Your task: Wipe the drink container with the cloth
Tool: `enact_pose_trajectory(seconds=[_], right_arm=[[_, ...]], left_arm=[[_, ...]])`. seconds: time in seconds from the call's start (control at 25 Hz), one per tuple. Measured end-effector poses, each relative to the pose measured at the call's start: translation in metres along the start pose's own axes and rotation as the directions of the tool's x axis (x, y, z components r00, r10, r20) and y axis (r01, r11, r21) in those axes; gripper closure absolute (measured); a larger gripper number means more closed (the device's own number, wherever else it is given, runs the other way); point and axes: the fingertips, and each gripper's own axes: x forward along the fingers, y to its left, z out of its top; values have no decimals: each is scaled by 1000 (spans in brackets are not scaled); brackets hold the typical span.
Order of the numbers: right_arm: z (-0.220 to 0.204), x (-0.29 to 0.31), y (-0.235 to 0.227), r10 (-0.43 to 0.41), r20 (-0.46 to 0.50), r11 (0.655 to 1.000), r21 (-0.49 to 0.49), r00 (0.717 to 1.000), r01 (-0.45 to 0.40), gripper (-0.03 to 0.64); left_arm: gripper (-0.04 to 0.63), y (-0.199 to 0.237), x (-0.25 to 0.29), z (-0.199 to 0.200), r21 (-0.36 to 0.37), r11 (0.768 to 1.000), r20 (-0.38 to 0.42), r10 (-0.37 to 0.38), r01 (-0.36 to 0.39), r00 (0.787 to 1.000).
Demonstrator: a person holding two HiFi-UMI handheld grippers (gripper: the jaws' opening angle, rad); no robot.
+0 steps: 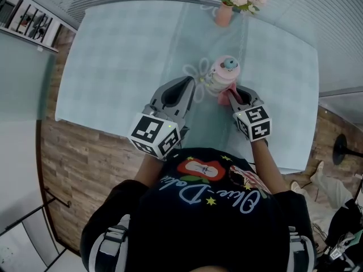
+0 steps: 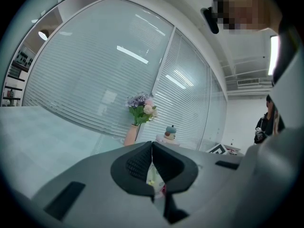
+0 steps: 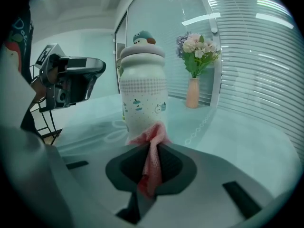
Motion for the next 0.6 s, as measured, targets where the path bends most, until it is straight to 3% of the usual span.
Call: enact_pose_trajectory(seconds=[0.32,0.48,0.6], right_arm=[[2,-1,2,11,5,1000,-5,1000,-11,584],[14,-16,-20,-49,98,998,44,994,44,584],[31,-34,-43,-110,194,989,115,975,89,584]], left_arm=[[592,1,-1,-1,-2,1000,-1,5,-5,1000],[592,1,0,0,-3,1000,3,8,-8,1000],[592,5,-3,-1,-7,1000,2,22,-22,1000]])
